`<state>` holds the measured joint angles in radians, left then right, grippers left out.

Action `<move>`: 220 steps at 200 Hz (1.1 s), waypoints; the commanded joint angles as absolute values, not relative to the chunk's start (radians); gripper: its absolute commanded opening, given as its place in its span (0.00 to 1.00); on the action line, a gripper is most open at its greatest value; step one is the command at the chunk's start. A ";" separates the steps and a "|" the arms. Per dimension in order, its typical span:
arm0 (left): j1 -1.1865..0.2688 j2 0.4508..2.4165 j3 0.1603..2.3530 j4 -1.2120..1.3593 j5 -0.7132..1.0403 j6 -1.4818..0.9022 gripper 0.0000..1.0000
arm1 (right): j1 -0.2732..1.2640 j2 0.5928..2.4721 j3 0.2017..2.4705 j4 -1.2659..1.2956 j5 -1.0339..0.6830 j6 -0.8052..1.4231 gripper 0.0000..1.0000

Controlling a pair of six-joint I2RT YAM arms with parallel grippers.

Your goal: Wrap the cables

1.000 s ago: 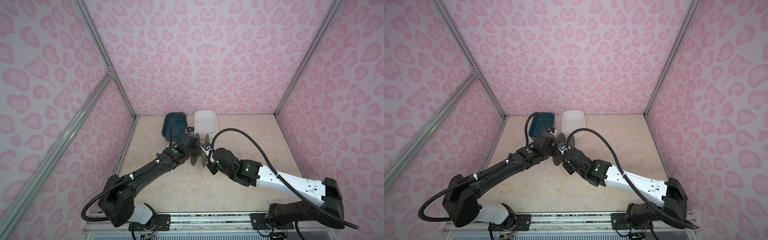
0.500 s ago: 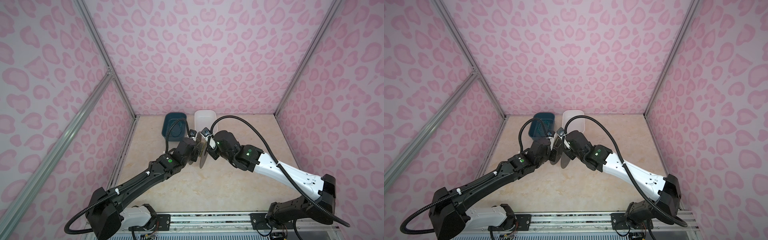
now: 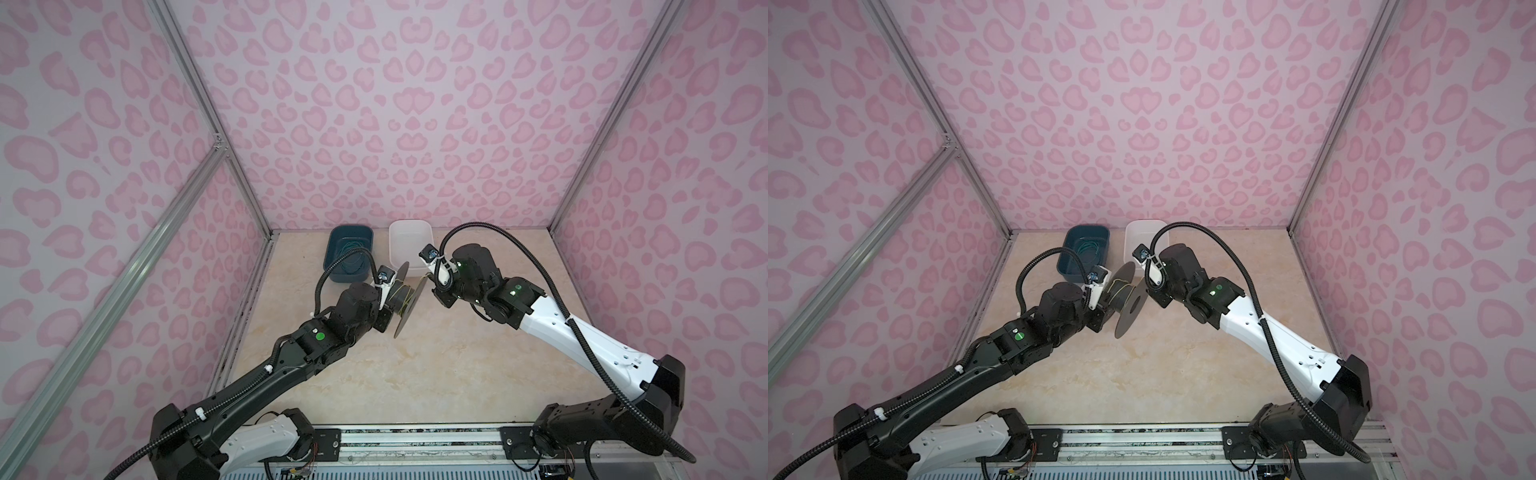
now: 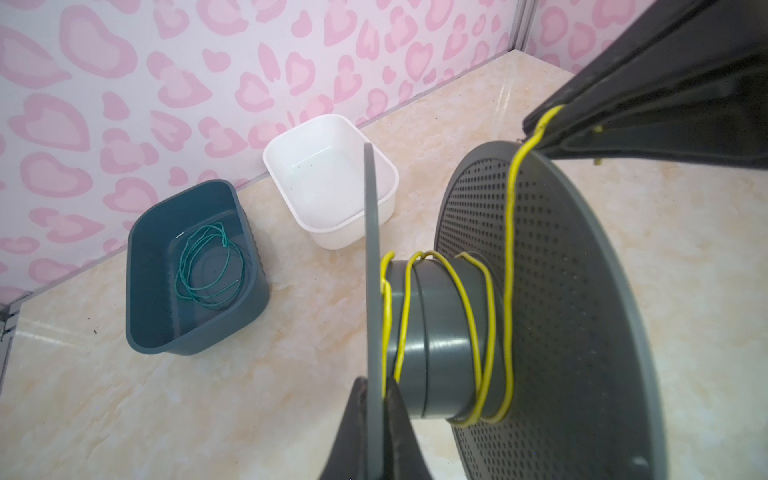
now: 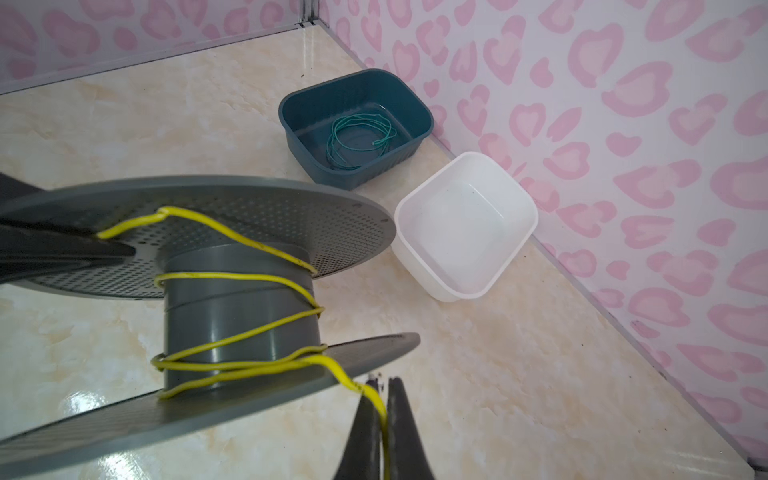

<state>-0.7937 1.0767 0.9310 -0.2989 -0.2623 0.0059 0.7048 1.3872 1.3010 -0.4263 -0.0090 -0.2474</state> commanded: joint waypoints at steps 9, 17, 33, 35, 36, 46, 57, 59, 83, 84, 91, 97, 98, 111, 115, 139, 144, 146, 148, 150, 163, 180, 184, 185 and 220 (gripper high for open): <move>-0.793 1.030 0.911 -0.497 -0.210 0.122 0.04 | 0.638 1.360 1.273 -0.234 0.053 -0.233 0.00; -0.793 1.016 0.906 -0.495 -0.193 0.129 0.04 | 0.620 1.353 1.260 -0.219 0.033 -0.222 0.00; -0.793 0.991 0.901 -0.499 -0.154 0.145 0.04 | 0.595 1.345 1.242 -0.204 0.010 -0.220 0.00; -0.792 0.990 0.900 -0.499 -0.152 0.145 0.04 | 0.592 1.344 1.240 -0.201 0.006 -0.219 0.00; -0.792 0.988 0.900 -0.499 -0.150 0.146 0.04 | 0.591 1.344 1.238 -0.199 0.005 -0.218 0.00; -0.793 0.975 0.897 -0.497 -0.135 0.150 0.04 | 0.576 1.340 1.223 -0.186 -0.009 -0.212 0.00; -0.793 0.964 0.896 -0.497 -0.118 0.155 0.04 | 0.567 1.335 1.203 -0.169 -0.019 -0.208 0.00; -0.792 0.963 0.897 -0.498 -0.115 0.155 0.04 | 0.565 1.335 1.200 -0.165 -0.021 -0.206 0.00; -0.787 0.935 0.894 -0.483 -0.068 0.158 0.04 | 0.542 1.319 1.144 -0.123 -0.049 -0.209 0.00; -0.786 0.933 0.894 -0.481 -0.066 0.158 0.04 | 0.541 1.318 1.141 -0.121 -0.049 -0.209 0.00; -0.783 0.927 0.894 -0.478 -0.051 0.158 0.04 | 0.534 1.309 1.123 -0.105 -0.059 -0.205 0.00; -0.779 0.923 0.897 -0.477 -0.041 0.159 0.04 | 0.528 1.303 1.110 -0.096 -0.065 -0.201 0.00; -0.779 0.922 0.897 -0.477 -0.039 0.159 0.04 | 0.526 1.302 1.108 -0.094 -0.065 -0.201 0.00; -0.774 0.923 0.903 -0.480 -0.031 0.164 0.04 | 0.515 1.284 1.086 -0.083 -0.071 -0.201 0.00; -0.773 0.924 0.906 -0.482 -0.029 0.167 0.04 | 0.512 1.279 1.081 -0.080 -0.073 -0.200 0.00; -0.762 0.933 0.908 -0.477 0.009 0.176 0.04 | 0.489 1.258 1.081 -0.114 -0.137 -0.205 0.00; -0.759 0.937 0.912 -0.476 0.018 0.178 0.04 | 0.488 1.257 1.085 -0.127 -0.146 -0.217 0.00; -0.757 0.938 0.915 -0.477 0.024 0.178 0.04 | 0.488 1.256 1.086 -0.133 -0.148 -0.220 0.00; -0.755 0.939 0.916 -0.476 0.029 0.179 0.04 | 0.488 1.255 1.086 -0.136 -0.150 -0.222 0.00; -0.752 0.940 0.918 -0.475 0.035 0.178 0.04 | 0.487 1.253 1.086 -0.139 -0.155 -0.228 0.00; -0.733 0.944 0.927 -0.467 0.087 0.181 0.04 | 0.486 1.246 1.078 -0.149 -0.161 -0.248 0.00; -0.694 0.945 0.948 -0.464 0.162 0.182 0.04 | 0.475 1.230 1.058 -0.137 -0.166 -0.257 0.00; -0.685 0.947 0.956 -0.466 0.180 0.182 0.04 | 0.470 1.226 1.052 -0.132 -0.170 -0.257 0.00; -0.682 0.948 0.957 -0.468 0.184 0.182 0.04 | 0.469 1.226 1.051 -0.131 -0.170 -0.257 0.00; -0.635 0.988 1.022 -0.507 0.247 0.205 0.04 | 0.456 1.233 1.049 -0.110 -0.166 -0.269 0.00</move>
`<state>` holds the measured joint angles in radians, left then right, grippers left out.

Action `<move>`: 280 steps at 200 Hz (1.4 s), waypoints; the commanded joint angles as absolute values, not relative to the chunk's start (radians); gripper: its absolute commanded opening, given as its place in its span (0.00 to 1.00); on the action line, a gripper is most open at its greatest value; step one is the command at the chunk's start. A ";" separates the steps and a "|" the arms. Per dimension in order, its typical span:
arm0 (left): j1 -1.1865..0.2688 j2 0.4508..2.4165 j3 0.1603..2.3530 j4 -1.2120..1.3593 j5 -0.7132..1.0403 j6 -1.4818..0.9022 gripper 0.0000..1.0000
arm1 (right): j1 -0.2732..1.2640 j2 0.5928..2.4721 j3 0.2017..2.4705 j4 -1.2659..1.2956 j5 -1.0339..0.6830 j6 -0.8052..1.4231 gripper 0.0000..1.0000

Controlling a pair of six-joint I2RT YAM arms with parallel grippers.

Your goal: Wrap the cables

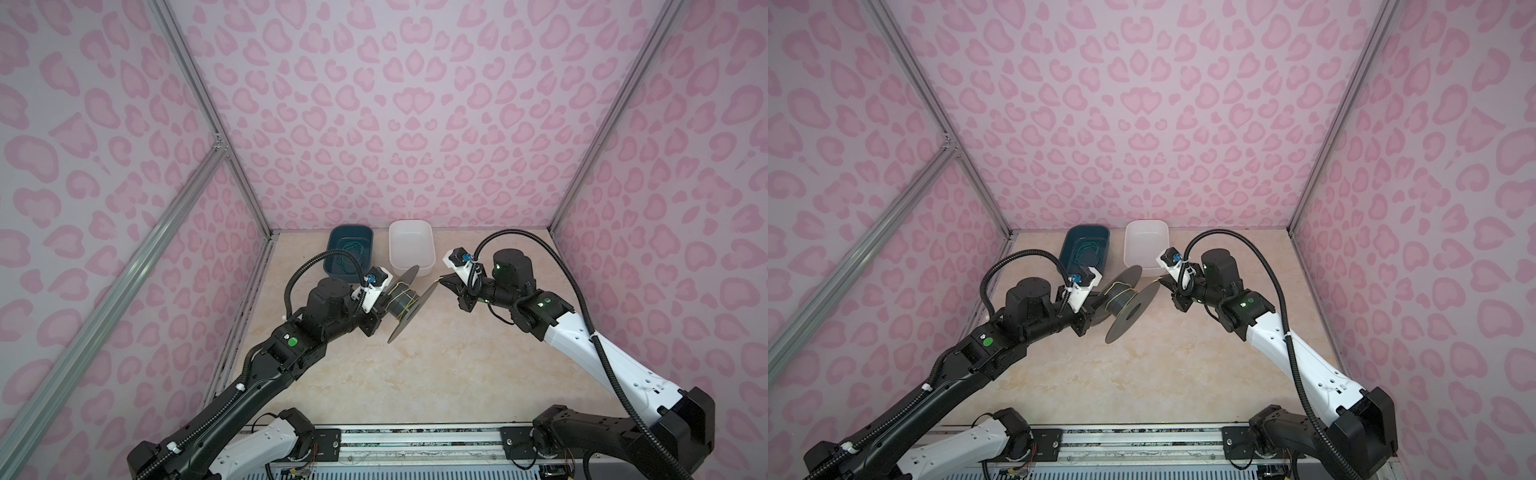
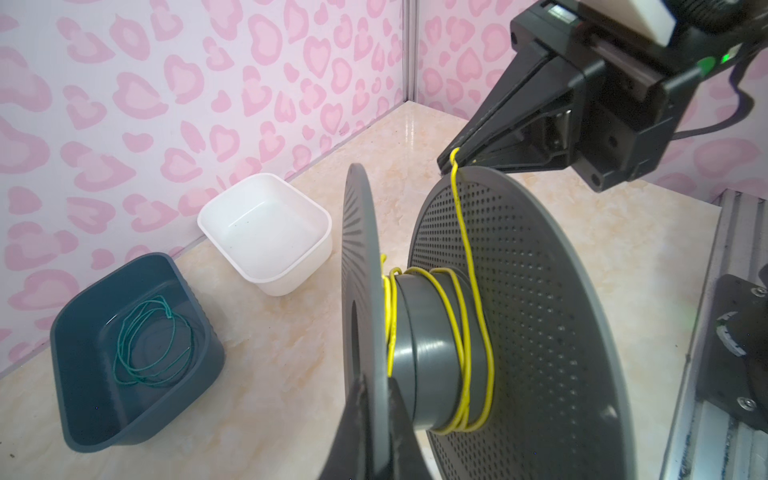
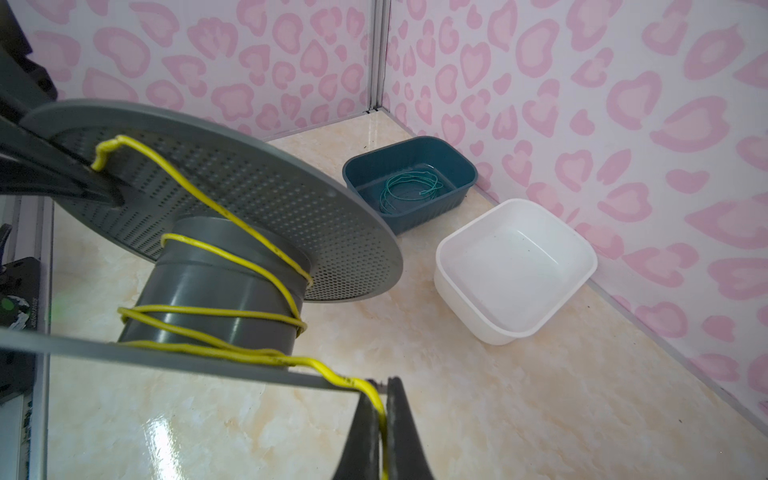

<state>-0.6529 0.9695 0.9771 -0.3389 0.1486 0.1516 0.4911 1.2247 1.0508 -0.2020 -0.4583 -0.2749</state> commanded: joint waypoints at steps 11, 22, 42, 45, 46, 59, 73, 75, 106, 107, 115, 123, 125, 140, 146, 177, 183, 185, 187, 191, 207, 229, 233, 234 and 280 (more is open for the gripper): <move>-0.626 1.000 1.036 -0.514 0.259 0.207 0.04 | 0.456 1.239 1.050 -0.103 -0.160 -0.281 0.00; -0.615 0.999 1.040 -0.506 0.273 0.204 0.04 | 0.457 1.248 1.053 -0.107 -0.148 -0.292 0.00; -0.584 1.002 1.063 -0.520 0.331 0.207 0.04 | 0.457 1.265 1.055 -0.108 -0.116 -0.325 0.00; -0.579 1.004 1.067 -0.523 0.344 0.206 0.04 | 0.457 1.267 1.052 -0.103 -0.111 -0.331 0.00; -0.577 1.005 1.067 -0.526 0.349 0.206 0.04 | 0.456 1.268 1.052 -0.101 -0.108 -0.333 0.00; -0.555 1.011 1.082 -0.531 0.393 0.200 0.04 | 0.452 1.275 1.050 -0.095 -0.109 -0.353 0.00; -0.545 1.015 1.095 -0.540 0.418 0.198 0.04 | 0.442 1.280 1.046 -0.086 -0.118 -0.371 0.00; -0.544 1.017 1.096 -0.541 0.419 0.198 0.04 | 0.440 1.281 1.045 -0.084 -0.120 -0.372 0.00; -0.535 1.029 1.106 -0.543 0.455 0.186 0.04 | 0.376 1.284 1.023 -0.038 -0.226 -0.368 0.00; -0.536 1.029 1.106 -0.541 0.455 0.184 0.04 | 0.376 1.284 1.022 -0.035 -0.227 -0.370 0.00; -0.535 1.031 1.109 -0.538 0.469 0.177 0.04 | 0.377 1.285 1.003 -0.010 -0.238 -0.380 0.00; -0.532 1.030 1.108 -0.525 0.487 0.166 0.04 | 0.376 1.284 0.984 0.016 -0.244 -0.376 0.00; -0.532 1.030 1.108 -0.523 0.491 0.161 0.04 | 0.376 1.284 0.980 0.022 -0.245 -0.375 0.00; -0.532 1.030 1.099 -0.488 0.513 0.141 0.04 | 0.376 1.279 0.950 0.060 -0.263 -0.355 0.00; -0.532 1.032 1.099 -0.483 0.515 0.135 0.04 | 0.376 1.278 0.940 0.077 -0.271 -0.339 0.00; -0.532 1.042 1.095 -0.457 0.517 0.121 0.04 | 0.382 1.269 0.916 0.089 -0.294 -0.327 0.00; -0.532 1.043 1.093 -0.450 0.509 0.114 0.04 | 0.383 1.266 0.914 0.083 -0.294 -0.319 0.00; -0.532 1.044 1.092 -0.450 0.506 0.114 0.04 | 0.383 1.265 0.913 0.082 -0.296 -0.319 0.00; -0.532 1.045 1.093 -0.449 0.503 0.114 0.04 | 0.383 1.264 0.912 0.081 -0.297 -0.318 0.00; -0.533 1.048 1.093 -0.447 0.497 0.111 0.04 | 0.383 1.263 0.910 0.081 -0.298 -0.316 0.00; -0.533 1.059 1.089 -0.424 0.470 0.096 0.04 | 0.383 1.246 0.886 0.094 -0.268 -0.285 0.00; -0.532 1.088 1.080 -0.389 0.400 0.066 0.04 | 0.383 1.206 0.841 0.142 -0.188 -0.168 0.00; -0.532 1.095 1.080 -0.384 0.390 0.056 0.04 | 0.383 1.199 0.835 0.143 -0.185 -0.154 0.00; -0.533 1.097 1.080 -0.383 0.387 0.054 0.04 | 0.383 1.198 0.833 0.143 -0.185 -0.150 0.00; -0.562 1.195 1.112 -0.406 0.089 -0.011 0.03 | 0.383 1.115 0.784 -0.006 -0.003 0.108 0.38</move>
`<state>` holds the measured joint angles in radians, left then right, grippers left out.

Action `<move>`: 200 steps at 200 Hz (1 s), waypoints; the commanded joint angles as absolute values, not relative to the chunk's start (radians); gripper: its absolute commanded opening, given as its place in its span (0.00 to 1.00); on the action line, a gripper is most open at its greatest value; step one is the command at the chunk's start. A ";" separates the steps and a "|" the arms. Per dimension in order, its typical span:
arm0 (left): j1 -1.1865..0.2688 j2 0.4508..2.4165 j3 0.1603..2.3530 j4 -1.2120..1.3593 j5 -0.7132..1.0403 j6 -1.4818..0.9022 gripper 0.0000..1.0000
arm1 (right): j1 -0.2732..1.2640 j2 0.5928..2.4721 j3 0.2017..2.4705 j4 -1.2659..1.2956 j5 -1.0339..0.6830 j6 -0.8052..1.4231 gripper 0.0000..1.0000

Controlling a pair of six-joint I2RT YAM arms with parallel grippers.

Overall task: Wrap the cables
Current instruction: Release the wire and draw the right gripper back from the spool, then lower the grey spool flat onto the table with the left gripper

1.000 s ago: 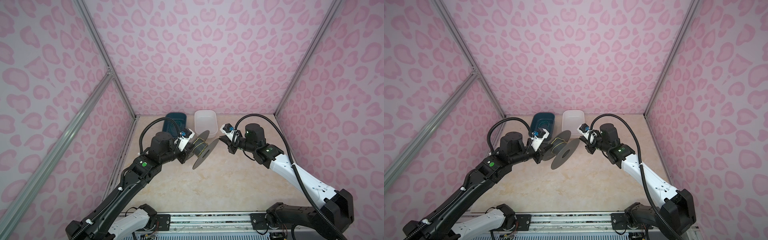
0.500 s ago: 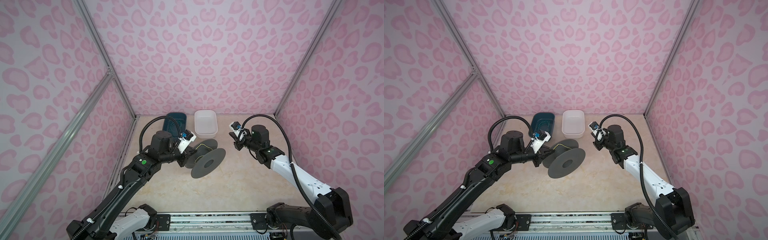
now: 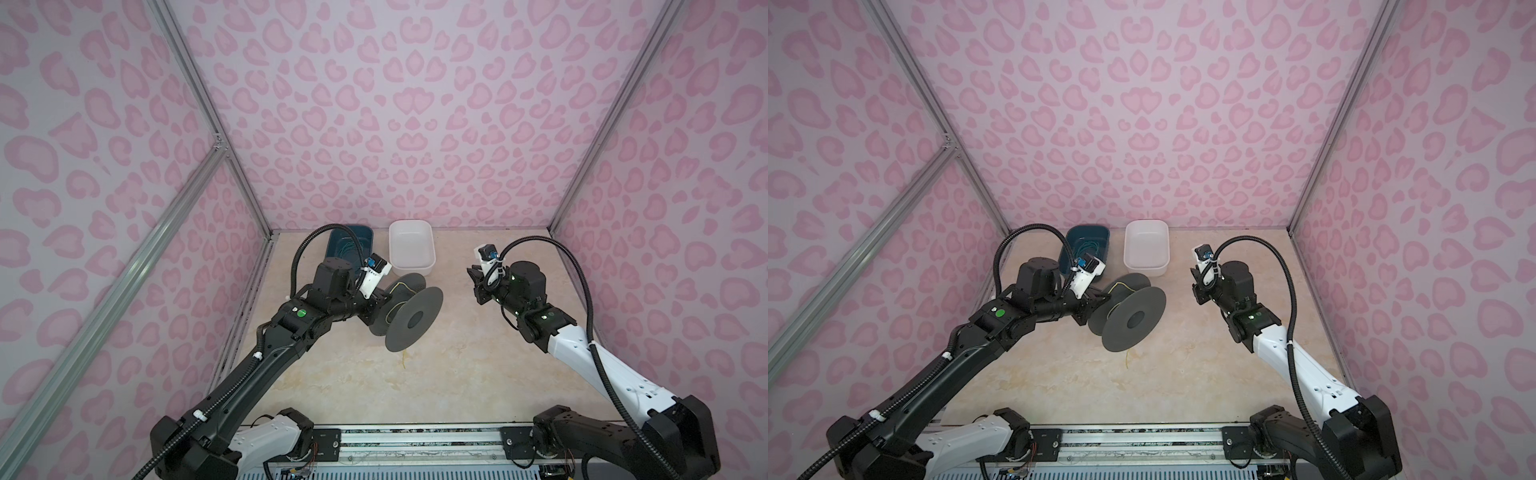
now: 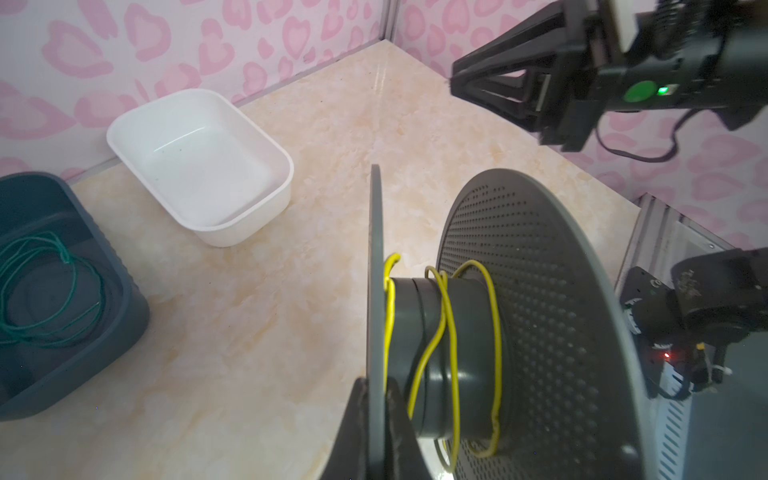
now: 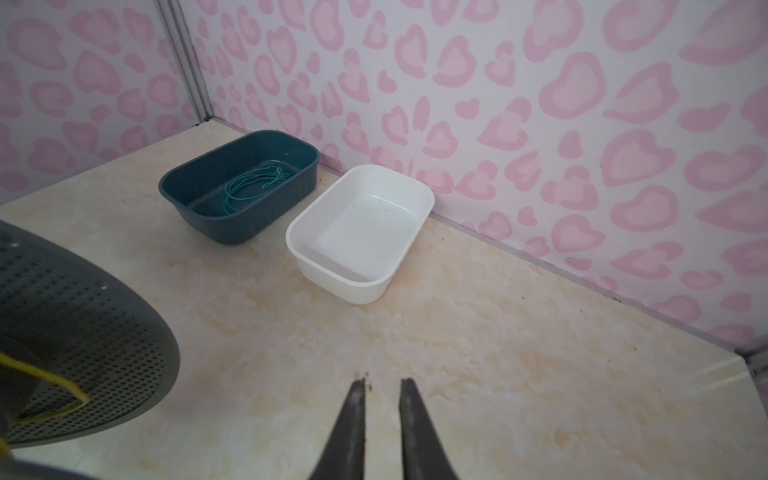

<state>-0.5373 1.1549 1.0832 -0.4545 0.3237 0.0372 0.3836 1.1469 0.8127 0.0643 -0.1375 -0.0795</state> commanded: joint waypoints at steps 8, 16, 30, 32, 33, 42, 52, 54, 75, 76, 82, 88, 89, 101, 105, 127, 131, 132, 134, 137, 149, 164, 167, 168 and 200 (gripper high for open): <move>-0.587 1.213 1.125 -0.421 -0.037 0.004 0.03 | 0.383 1.098 0.764 -0.020 0.030 0.154 0.40; -0.620 1.230 1.142 -0.427 -0.165 0.020 0.03 | 0.383 1.078 0.741 -0.030 0.044 0.183 0.42; -0.690 1.260 1.174 -0.426 -0.354 0.078 0.03 | 0.383 1.039 0.691 -0.013 0.054 0.235 0.44; -0.702 1.263 1.176 -0.419 -0.380 0.088 0.03 | 0.382 1.035 0.684 -0.007 0.056 0.243 0.44; -0.706 1.265 1.176 -0.416 -0.393 0.093 0.03 | 0.382 1.031 0.680 -0.004 0.056 0.247 0.44; -0.762 1.278 1.166 -0.363 -0.505 0.159 0.03 | 0.380 1.005 0.649 0.013 0.053 0.287 0.45; -0.814 1.295 1.146 -0.296 -0.606 0.224 0.03 | 0.376 0.980 0.616 0.031 0.056 0.328 0.46; -0.822 1.297 1.143 -0.285 -0.621 0.233 0.03 | 0.375 0.977 0.610 0.034 0.062 0.338 0.46; -0.905 1.319 1.104 -0.182 -0.711 0.316 0.03 | 0.363 0.930 0.560 0.040 0.103 0.385 0.49; -0.909 1.321 1.102 -0.176 -0.716 0.321 0.03 | 0.362 0.928 0.557 0.040 0.103 0.386 0.50; -0.935 1.333 1.090 -0.160 -0.740 0.350 0.03 | 0.356 0.918 0.548 0.037 0.111 0.390 0.50; -0.964 1.346 1.079 -0.153 -0.758 0.372 0.03 | 0.348 0.909 0.544 0.028 0.115 0.396 0.52; -0.968 1.349 1.078 -0.152 -0.762 0.376 0.03 | 0.347 0.908 0.543 0.026 0.117 0.396 0.52; -1.026 1.385 1.047 -0.118 -0.844 0.405 0.03 | 0.330 0.890 0.538 0.003 0.123 0.408 0.53; -1.044 1.400 1.037 -0.109 -0.868 0.413 0.03 | 0.323 0.883 0.537 -0.003 0.120 0.410 0.53; -1.117 1.515 1.005 -0.063 -1.026 0.399 0.03 | 0.301 0.842 0.516 -0.001 0.112 0.420 0.54; -1.129 1.543 1.005 -0.057 -1.058 0.396 0.03 | 0.297 0.836 0.513 0.000 0.115 0.424 0.55; -1.133 1.548 1.005 -0.054 -1.068 0.395 0.03 | 0.296 0.835 0.513 0.000 0.115 0.424 0.55; -1.138 1.564 1.006 -0.048 -1.084 0.393 0.03 | 0.295 0.833 0.511 -0.001 0.116 0.426 0.55; -1.146 1.585 1.008 -0.039 -1.111 0.389 0.02 | 0.293 0.828 0.509 -0.002 0.117 0.429 0.55; -1.174 1.658 1.035 -0.043 -1.176 0.352 0.03 | 0.282 0.817 0.506 -0.004 0.098 0.433 0.56; -1.204 1.723 1.059 -0.049 -1.206 0.294 0.03 | 0.271 0.813 0.508 -0.011 0.077 0.432 0.57; -1.210 1.735 1.060 -0.051 -1.207 0.282 0.02 | 0.270 0.813 0.509 -0.015 0.073 0.432 0.57; -1.212 1.737 1.062 -0.052 -1.207 0.278 0.03 | 0.269 0.813 0.509 -0.017 0.073 0.432 0.57; -1.268 1.835 1.130 -0.238 -1.126 0.081 0.18 | 0.256 0.812 0.527 -0.072 0.049 0.418 0.61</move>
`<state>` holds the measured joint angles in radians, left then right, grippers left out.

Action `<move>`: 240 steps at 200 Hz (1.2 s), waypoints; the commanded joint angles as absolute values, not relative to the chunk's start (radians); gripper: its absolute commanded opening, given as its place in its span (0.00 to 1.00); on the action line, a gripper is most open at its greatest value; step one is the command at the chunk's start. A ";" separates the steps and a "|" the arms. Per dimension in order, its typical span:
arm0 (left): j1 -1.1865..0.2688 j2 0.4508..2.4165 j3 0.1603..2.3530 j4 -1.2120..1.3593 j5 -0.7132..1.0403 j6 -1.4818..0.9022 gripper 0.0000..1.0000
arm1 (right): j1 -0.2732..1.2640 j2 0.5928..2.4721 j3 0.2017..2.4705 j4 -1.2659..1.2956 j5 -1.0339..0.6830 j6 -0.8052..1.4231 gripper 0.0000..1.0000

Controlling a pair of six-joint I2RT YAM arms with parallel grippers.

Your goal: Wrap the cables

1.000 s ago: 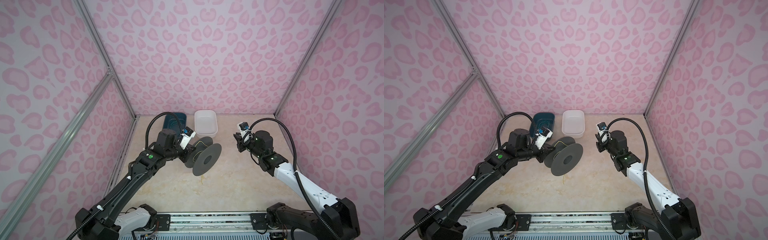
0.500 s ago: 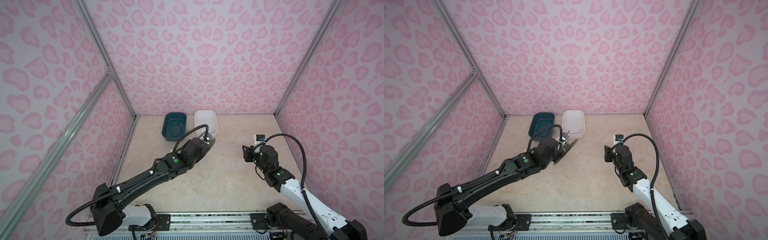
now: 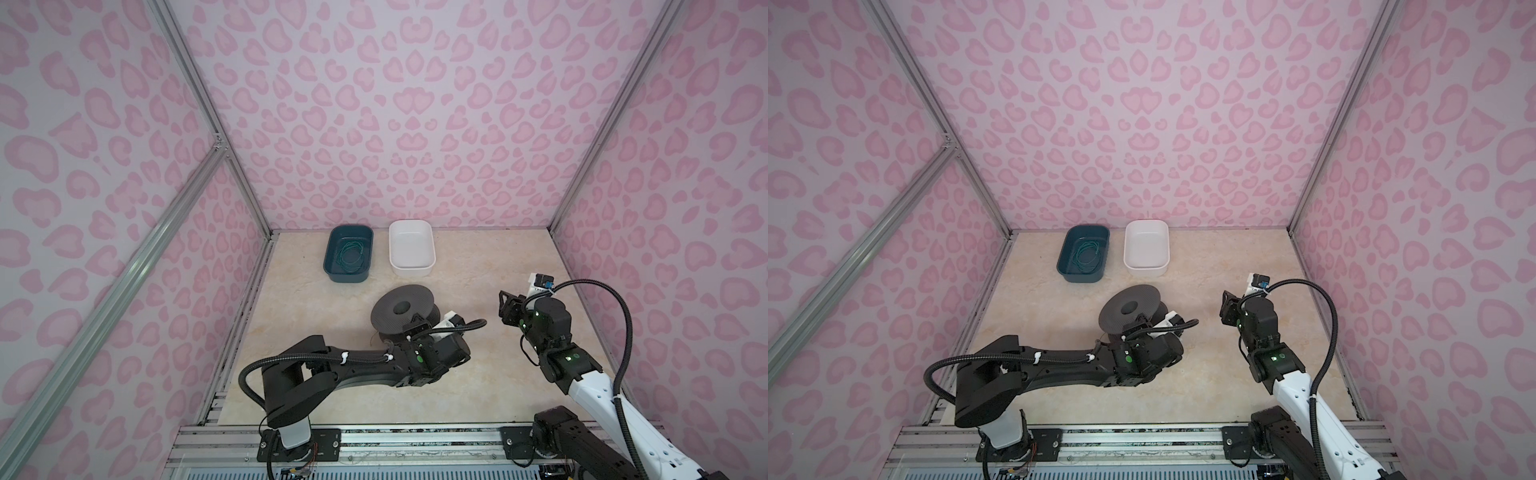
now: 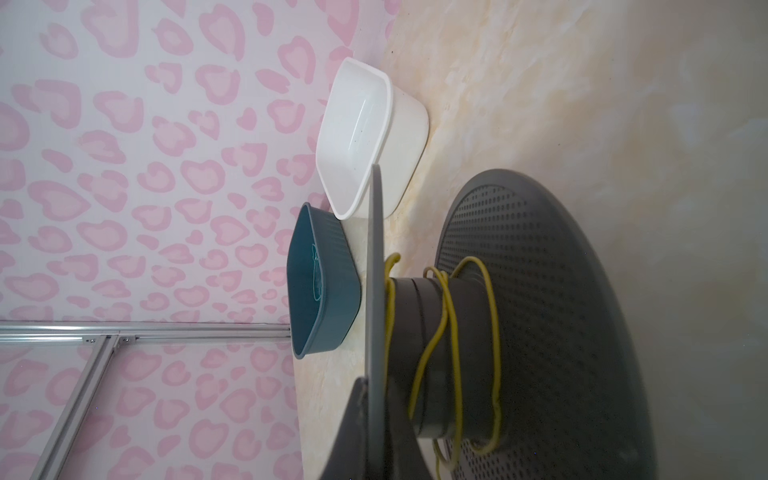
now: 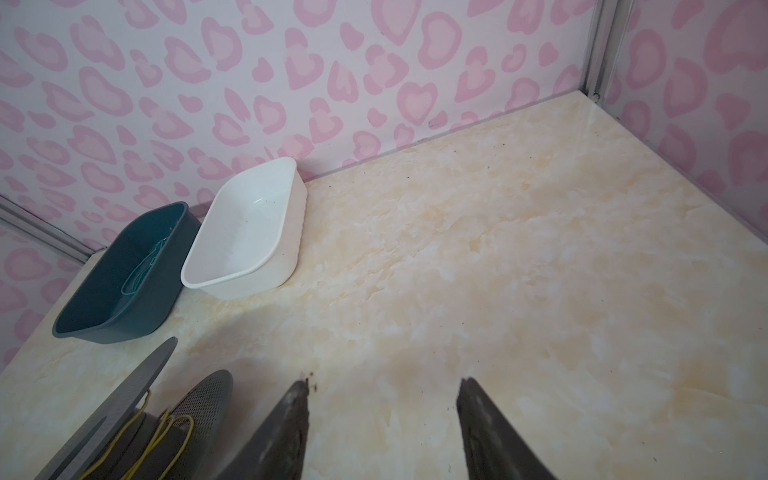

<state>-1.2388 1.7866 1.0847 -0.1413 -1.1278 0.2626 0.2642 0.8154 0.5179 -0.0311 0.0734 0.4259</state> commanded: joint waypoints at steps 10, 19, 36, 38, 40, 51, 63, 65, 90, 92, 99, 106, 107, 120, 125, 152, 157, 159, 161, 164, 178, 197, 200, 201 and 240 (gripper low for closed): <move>-1.286 1.846 1.138 -0.276 -1.068 0.042 0.32 | 0.252 0.809 0.533 -0.089 0.049 0.416 0.63; -1.299 1.861 1.163 -0.343 -1.017 -0.006 0.40 | 0.244 0.808 0.541 -0.106 0.047 0.415 0.63; -1.323 1.881 1.185 -0.403 -0.977 -0.043 0.47 | 0.234 0.810 0.561 -0.132 0.042 0.402 0.64; -1.323 1.882 1.186 -0.406 -0.972 -0.048 0.48 | 0.233 0.810 0.563 -0.135 0.043 0.400 0.64; -1.325 1.883 1.188 -0.413 -0.966 -0.053 0.49 | 0.232 0.810 0.565 -0.137 0.043 0.398 0.64; -1.324 1.886 1.198 -0.448 -0.938 -0.084 0.52 | 0.227 0.810 0.575 -0.149 0.040 0.395 0.64; -1.324 1.877 1.208 -0.481 -0.891 -0.108 0.56 | 0.223 0.808 0.590 -0.163 0.032 0.393 0.64; -1.324 1.875 1.211 -0.488 -0.883 -0.112 0.57 | 0.221 0.809 0.592 -0.168 0.031 0.392 0.64; -1.327 1.819 1.252 -0.563 -0.777 -0.122 0.98 | 0.223 0.808 0.621 -0.189 0.028 0.383 0.69; -1.327 1.813 1.255 -0.568 -0.771 -0.118 0.98 | 0.221 0.808 0.623 -0.191 0.029 0.384 0.70; -1.327 1.793 1.269 -0.585 -0.754 -0.115 0.98 | 0.221 0.811 0.631 -0.194 0.027 0.385 0.71; -1.327 1.773 1.278 -0.599 -0.734 -0.110 0.98 | 0.221 0.815 0.637 -0.196 0.023 0.382 0.71; -1.327 1.769 1.279 -0.601 -0.731 -0.109 0.98 | 0.221 0.817 0.638 -0.196 0.023 0.383 0.72; -1.329 1.727 1.285 -0.610 -0.702 -0.102 0.97 | 0.221 0.829 0.650 -0.198 0.023 0.383 0.75; -1.329 1.712 1.287 -0.615 -0.693 -0.105 0.98 | 0.221 0.833 0.652 -0.196 0.024 0.385 0.78; -1.353 1.603 1.261 -0.590 -0.734 -0.124 0.98 | 0.221 0.822 0.649 -0.171 -0.004 0.386 0.98; -1.356 1.579 1.256 -0.585 -0.736 -0.126 0.98 | 0.221 0.817 0.646 -0.161 -0.011 0.379 0.98; -1.356 1.569 1.254 -0.584 -0.736 -0.127 0.98 | 0.222 0.816 0.645 -0.158 -0.013 0.379 0.99; -1.356 1.560 1.253 -0.582 -0.733 -0.128 0.98 | 0.220 0.813 0.644 -0.154 -0.015 0.377 0.99; -1.357 1.544 1.250 -0.580 -0.731 -0.128 0.97 | 0.222 0.811 0.642 -0.148 -0.015 0.379 0.99; -1.356 1.482 1.245 -0.573 -0.737 -0.121 0.98 | 0.222 0.805 0.652 -0.150 -0.011 0.413 0.99; -1.357 1.402 1.219 -0.535 -0.817 -0.085 0.98 | 0.232 0.806 0.658 -0.124 0.002 0.562 0.99; -1.356 1.389 1.210 -0.527 -0.838 -0.080 0.98 | 0.236 0.810 0.655 -0.116 0.013 0.596 0.99; -1.357 1.384 1.207 -0.522 -0.845 -0.077 0.98 | 0.237 0.811 0.654 -0.115 0.016 0.608 0.98; -1.348 1.222 1.071 -0.335 -1.014 0.066 0.97 | 0.250 0.895 0.656 -0.090 0.052 0.624 0.99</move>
